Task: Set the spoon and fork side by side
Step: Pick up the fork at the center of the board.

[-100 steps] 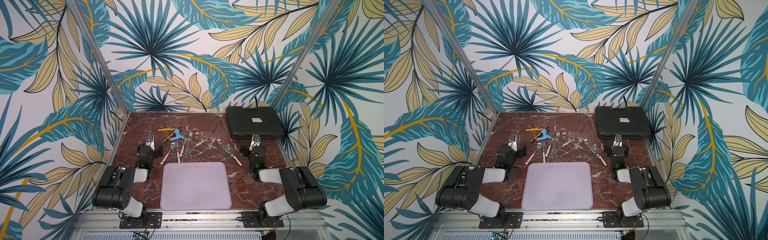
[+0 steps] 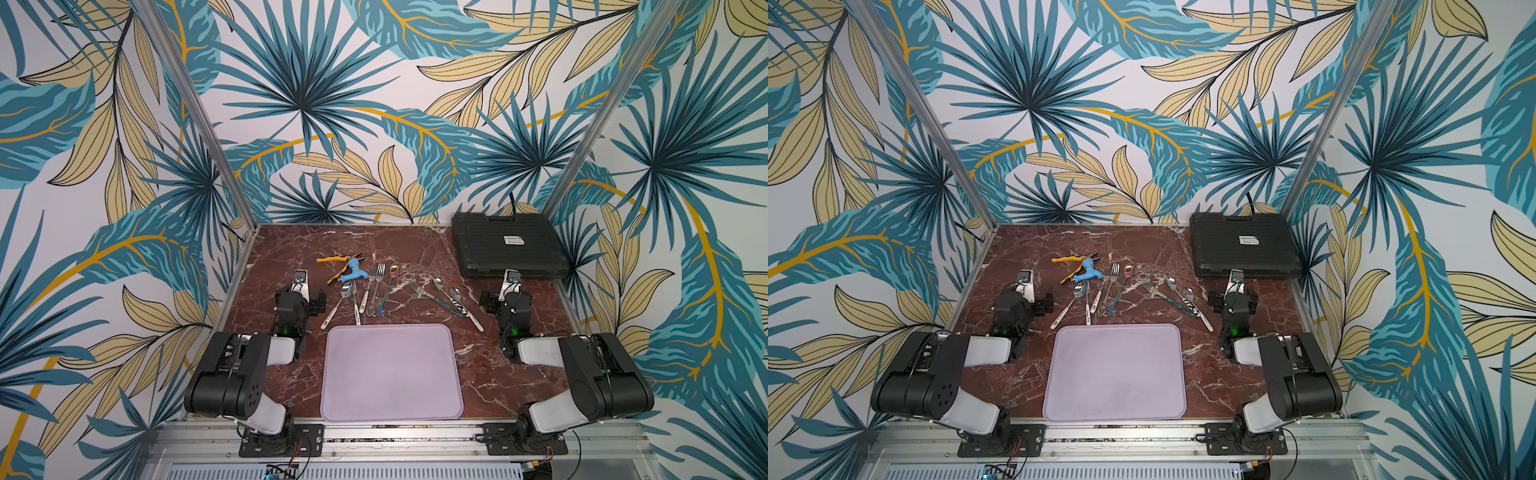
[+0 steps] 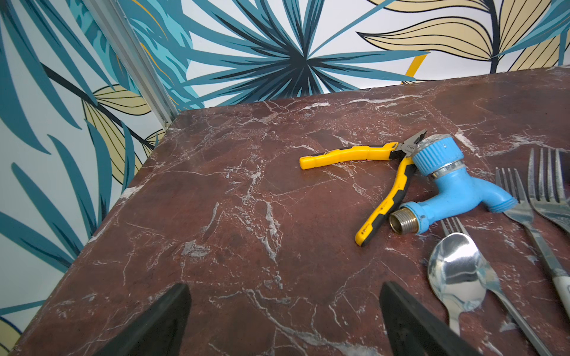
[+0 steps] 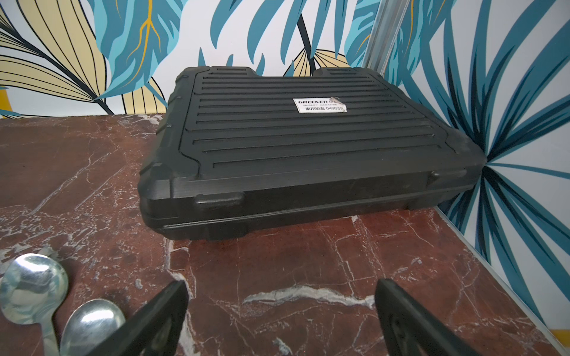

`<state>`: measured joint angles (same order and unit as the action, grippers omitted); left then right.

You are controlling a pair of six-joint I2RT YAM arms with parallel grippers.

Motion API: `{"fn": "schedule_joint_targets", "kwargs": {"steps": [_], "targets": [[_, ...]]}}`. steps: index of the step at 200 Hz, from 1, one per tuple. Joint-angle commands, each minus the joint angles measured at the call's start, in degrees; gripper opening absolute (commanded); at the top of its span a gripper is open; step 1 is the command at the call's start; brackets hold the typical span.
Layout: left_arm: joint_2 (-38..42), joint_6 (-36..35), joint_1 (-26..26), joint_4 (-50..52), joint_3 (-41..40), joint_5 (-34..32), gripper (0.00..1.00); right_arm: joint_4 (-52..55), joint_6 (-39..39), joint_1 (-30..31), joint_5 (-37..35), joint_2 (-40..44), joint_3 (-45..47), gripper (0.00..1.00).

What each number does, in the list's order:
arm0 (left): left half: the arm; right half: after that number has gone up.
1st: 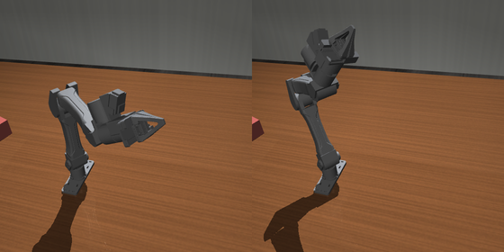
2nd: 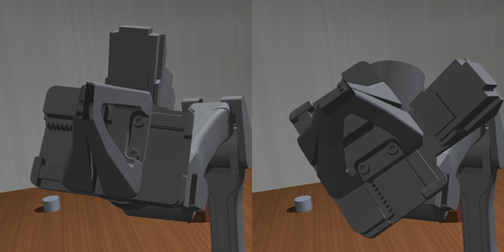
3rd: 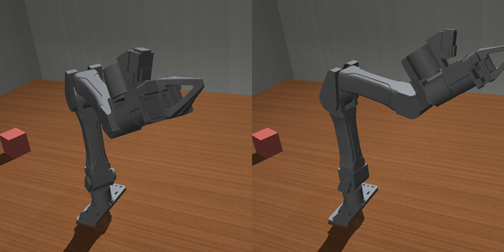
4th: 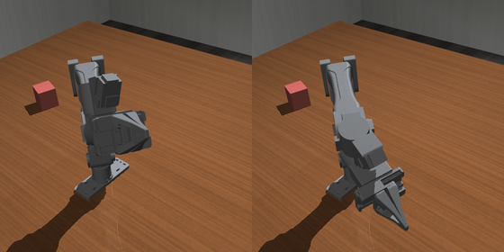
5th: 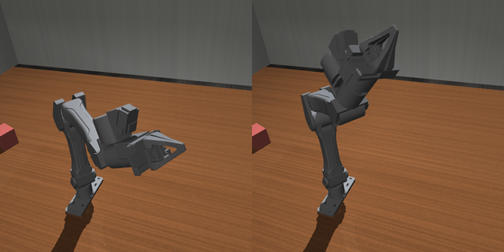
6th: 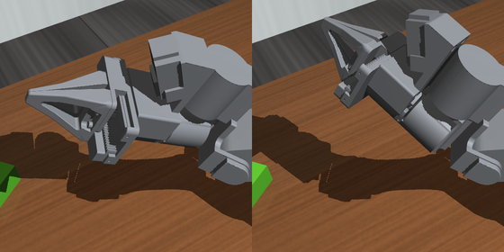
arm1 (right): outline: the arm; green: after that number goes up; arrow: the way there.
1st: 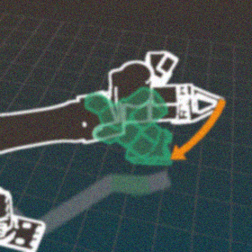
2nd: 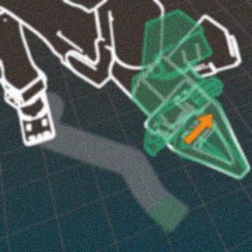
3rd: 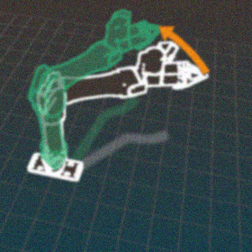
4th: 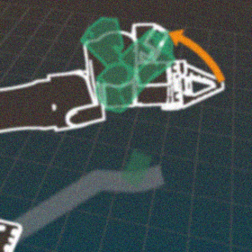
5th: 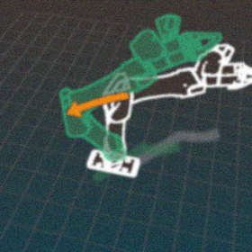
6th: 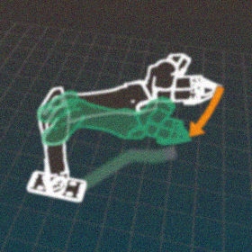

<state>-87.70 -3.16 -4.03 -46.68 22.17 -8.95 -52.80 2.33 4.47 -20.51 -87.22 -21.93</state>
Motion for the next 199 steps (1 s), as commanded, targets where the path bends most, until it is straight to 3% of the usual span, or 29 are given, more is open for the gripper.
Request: {"fn": "schedule_joint_targets", "kwargs": {"steps": [1, 17, 26, 50, 69, 86, 103, 120, 136, 199], "targets": [[0.9, -0.1, -0.1, -0.4, 1.2, -0.4, 1.00, 2.7, -0.4, 0.0, -0.3, 2.1, -0.8, 1.00], [4.4, 0.7, -0.8, 3.9, 2.6, -4.5, 1.00, 18.3, 0.5, 0.1, 0.8, 7.3, -6.1, 1.00], [7.6, 2.0, -0.8, 12.5, 5.3, -6.1, 1.00, 27.0, 2.0, 0.1, 0.4, 9.0, -10.1, 0.99], [13.2, 5.8, -1.0, 23.7, 9.4, -8.2, 1.00, 37.2, 8.1, 0.1, 2.9, 12.4, -15.0, 1.00], [17.8, 15.6, -0.7, 30.0, 11.5, -9.1, 1.00, 44.0, 12.7, 0.1, 9.4, 14.5, -19.3, 0.99], [19.8, 27.4, 0.8, 43.0, 16.8, -8.1, 1.00, 46.9, 19.2, 0.0, 14.7, 15.9, -22.1, 1.00], [17.7, 32.2, 1.4, 53.6, 23.3, -3.7, 1.00, 56.2, 29.8, -0.3, 15.6, 15.6, -27.2, 1.00], [13.3, 32.4, 1.3, 63.2, 30.7, 6.7, 1.00, 64.0, 29.6, -0.5, 21.0, 12.5, -33.3, 0.99], [9.2, 33.5, 0.4, 68.5, 33.9, 11.9, 1.00, 66.4, 29.3, -0.5, 24.3, 10.6, -35.0, 0.99], [-2.5, 37.3, -10.3, 77.3, 38.9, 12.9, 0.91, 63.5, 29.6, -0.4, 16.8, 11.7, -29.9, 0.99]]}}
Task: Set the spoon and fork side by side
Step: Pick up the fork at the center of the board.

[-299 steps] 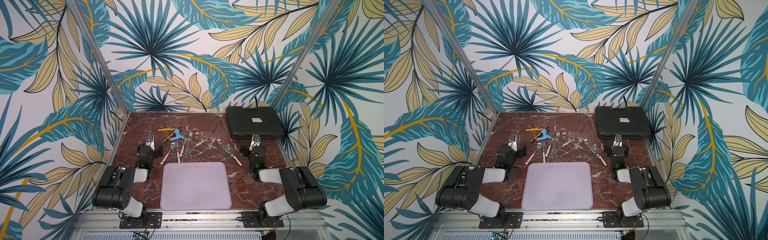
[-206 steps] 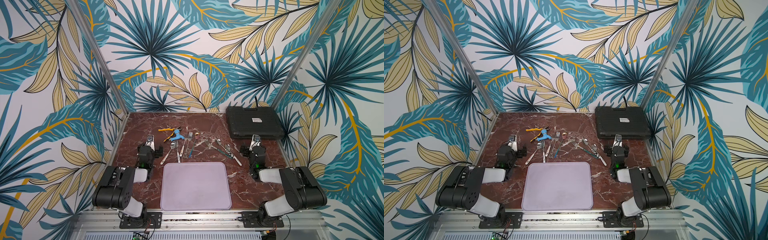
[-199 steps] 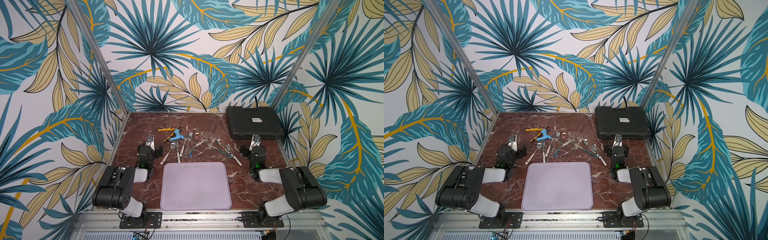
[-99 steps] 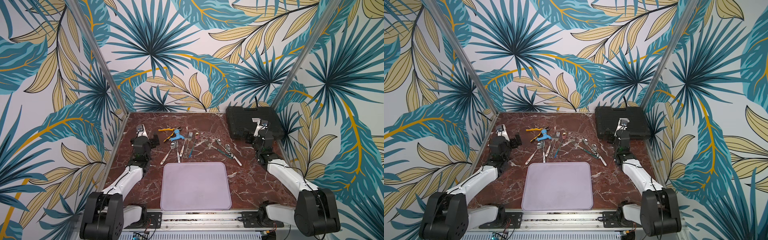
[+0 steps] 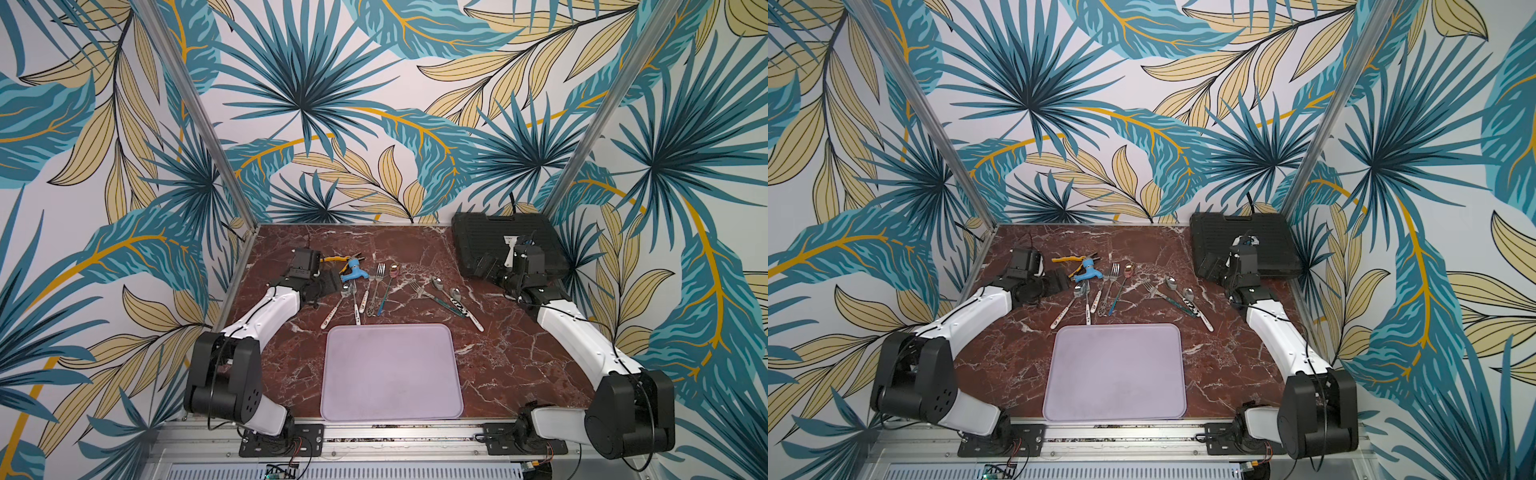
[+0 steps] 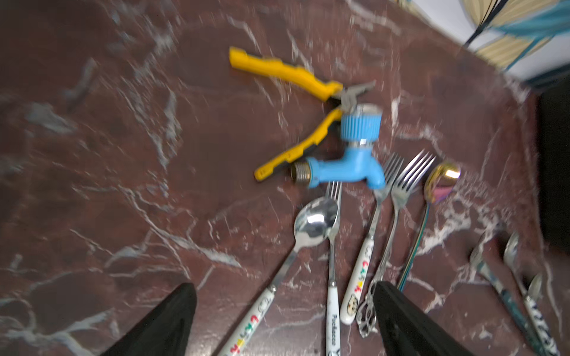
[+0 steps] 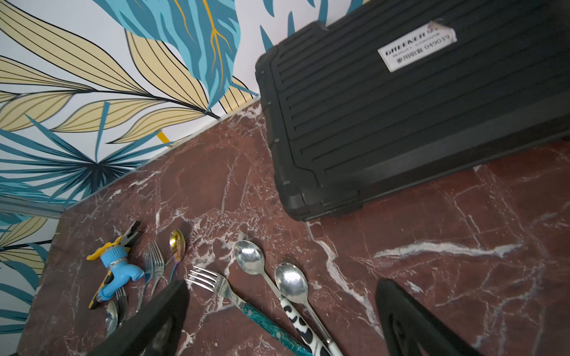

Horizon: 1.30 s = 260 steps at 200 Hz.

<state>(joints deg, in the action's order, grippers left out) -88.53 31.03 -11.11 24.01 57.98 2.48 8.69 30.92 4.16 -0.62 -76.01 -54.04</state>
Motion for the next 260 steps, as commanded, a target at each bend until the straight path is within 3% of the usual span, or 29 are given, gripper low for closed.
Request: {"fn": "schedule_joint_targets", "kwargs": {"steps": [1, 55, 72, 126, 260], "targets": [[-1.8, 3.2, -3.4, 6.7, 3.2, 1.2, 0.91, 2.0, 1.1, -0.1, -3.1, 0.6, 2.3, 0.99], [-6.9, 6.6, -9.8, 11.3, 6.2, -3.8, 0.84, 2.2, 0.1, -0.1, -5.7, 4.3, 5.8, 1.00], [-8.2, 6.6, -10.1, 12.9, 7.5, -5.4, 0.83, 2.4, 0.1, -0.1, -5.8, 5.4, 6.6, 1.00], [-13.4, 5.7, -11.9, 14.7, 11.6, -6.1, 0.64, 0.7, -0.4, -0.1, -7.2, 7.4, 9.5, 1.00], [-21.0, 4.0, -12.9, 15.8, 13.7, -6.6, 0.33, 1.8, -1.2, -0.1, -8.1, 7.5, 10.1, 1.00]]}}
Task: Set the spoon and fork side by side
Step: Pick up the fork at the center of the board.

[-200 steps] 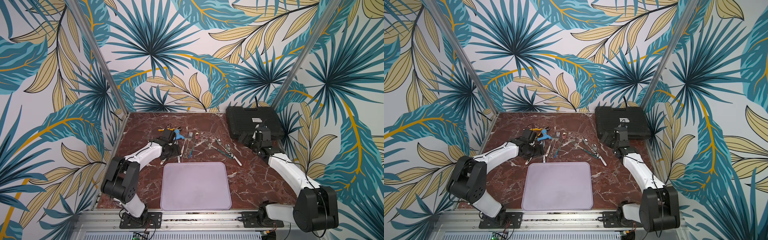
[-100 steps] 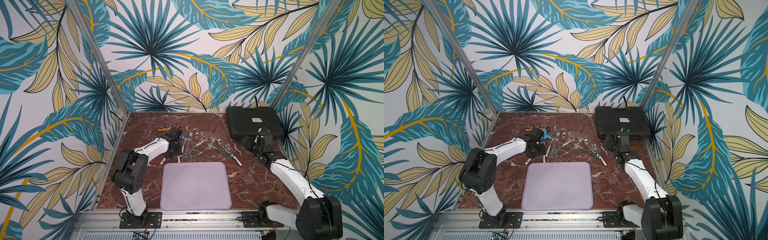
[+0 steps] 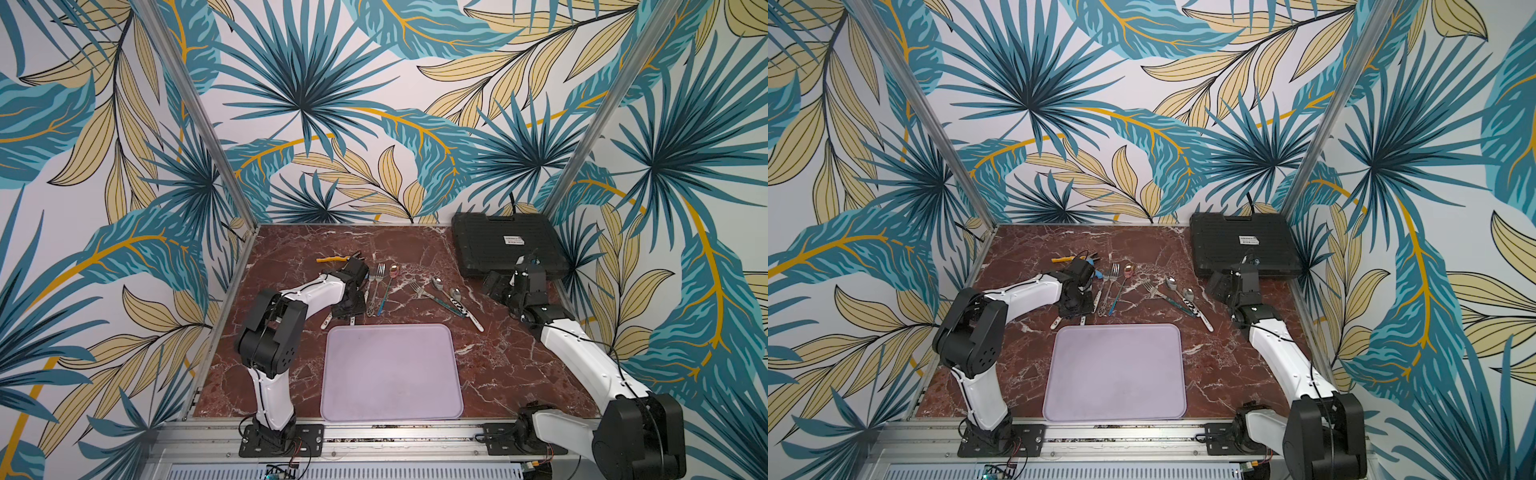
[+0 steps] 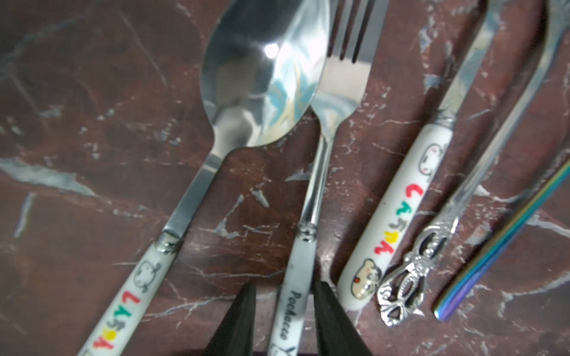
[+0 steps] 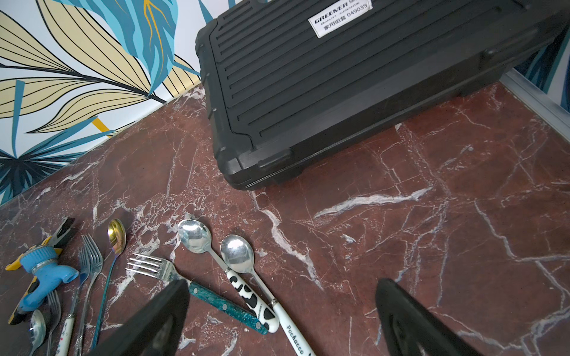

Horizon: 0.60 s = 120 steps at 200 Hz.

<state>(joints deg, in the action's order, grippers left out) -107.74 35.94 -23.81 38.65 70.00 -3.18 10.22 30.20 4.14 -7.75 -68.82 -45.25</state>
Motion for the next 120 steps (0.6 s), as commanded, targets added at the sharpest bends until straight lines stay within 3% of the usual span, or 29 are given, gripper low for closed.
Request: {"fn": "schedule_joint_targets", "kwargs": {"steps": [1, 86, 120], "targets": [[-1.8, -0.9, -0.2, 1.2, 1.7, -0.9, 0.32, 0.2, -0.5, -0.1, -1.0, 0.3, 1.3, 1.00], [-1.6, -2.9, -0.1, 2.1, 3.1, -1.8, 0.00, 0.2, -0.4, -0.1, -1.2, 0.5, 1.5, 1.00], [0.5, -3.6, -0.2, 2.5, 3.5, -2.3, 0.00, 0.3, -0.3, -0.1, -1.2, 0.8, 1.6, 0.99]]}}
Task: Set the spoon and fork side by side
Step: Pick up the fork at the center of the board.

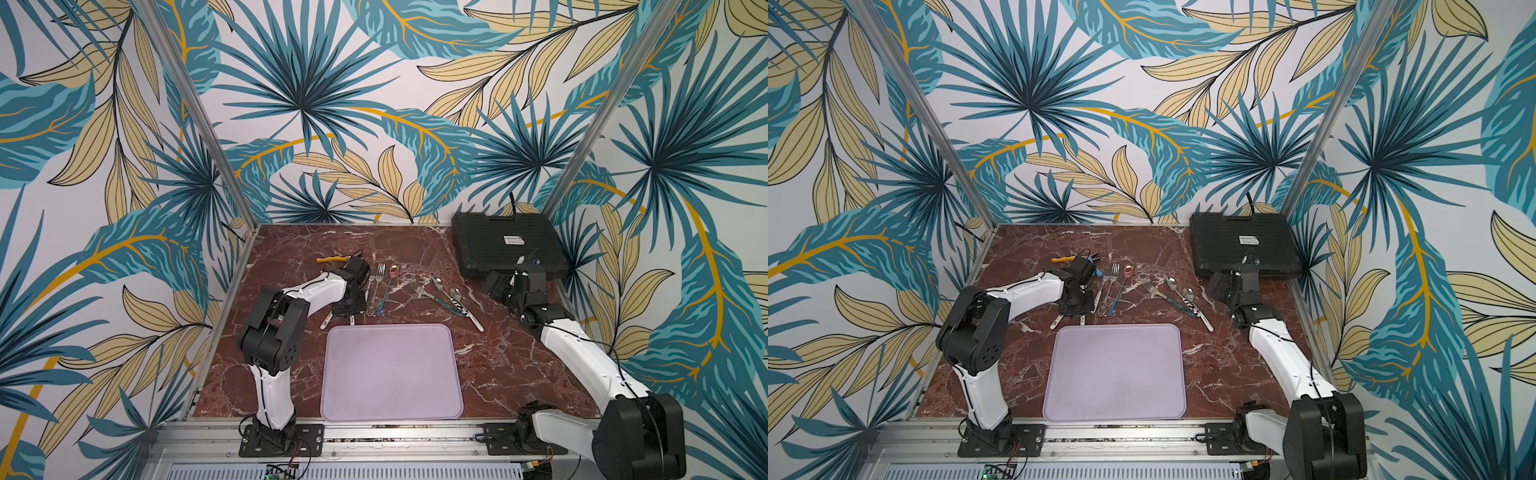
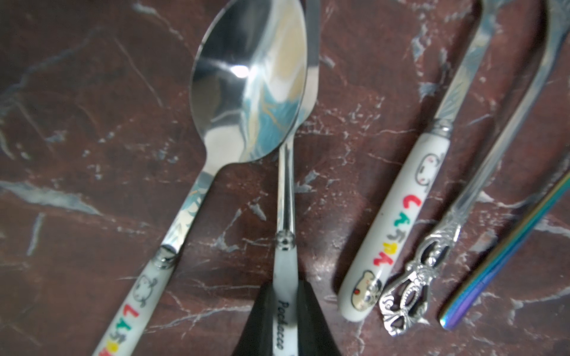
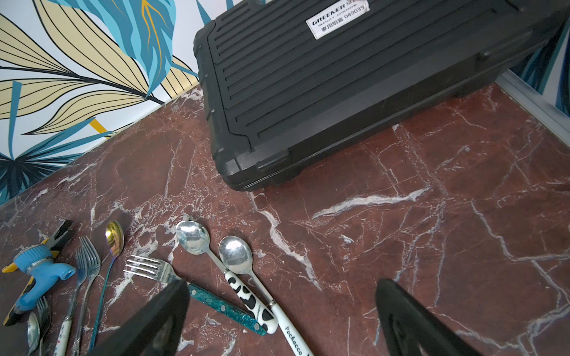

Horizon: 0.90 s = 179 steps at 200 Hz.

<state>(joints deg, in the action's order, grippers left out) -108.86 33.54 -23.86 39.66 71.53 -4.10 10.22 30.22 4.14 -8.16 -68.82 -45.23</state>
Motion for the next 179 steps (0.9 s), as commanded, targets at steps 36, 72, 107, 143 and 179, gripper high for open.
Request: {"fn": "schedule_joint_targets", "kwargs": {"steps": [36, 72, 107, 143, 179], "targets": [[4.3, -2.0, -0.3, 2.6, 2.9, -0.3, 0.00, 0.4, -0.3, 0.0, -1.0, 0.9, 1.6, 0.99], [7.8, -2.7, -1.4, 4.3, 4.3, -0.5, 0.00, 0.3, -0.3, -0.1, -1.0, 1.2, 1.9, 1.00], [12.0, -2.9, -2.6, 5.8, 4.8, -0.6, 0.00, 0.6, -0.3, -0.1, -1.2, 1.9, 2.0, 1.00], [16.6, -2.8, -4.2, 8.0, 3.8, -1.1, 0.00, 0.2, -0.2, -0.1, -1.4, 2.4, 2.4, 1.00], [22.4, -1.3, -6.6, 9.2, 0.1, -1.6, 0.00, 0.2, -0.1, 0.0, -1.2, 2.5, 2.5, 1.00]]}}
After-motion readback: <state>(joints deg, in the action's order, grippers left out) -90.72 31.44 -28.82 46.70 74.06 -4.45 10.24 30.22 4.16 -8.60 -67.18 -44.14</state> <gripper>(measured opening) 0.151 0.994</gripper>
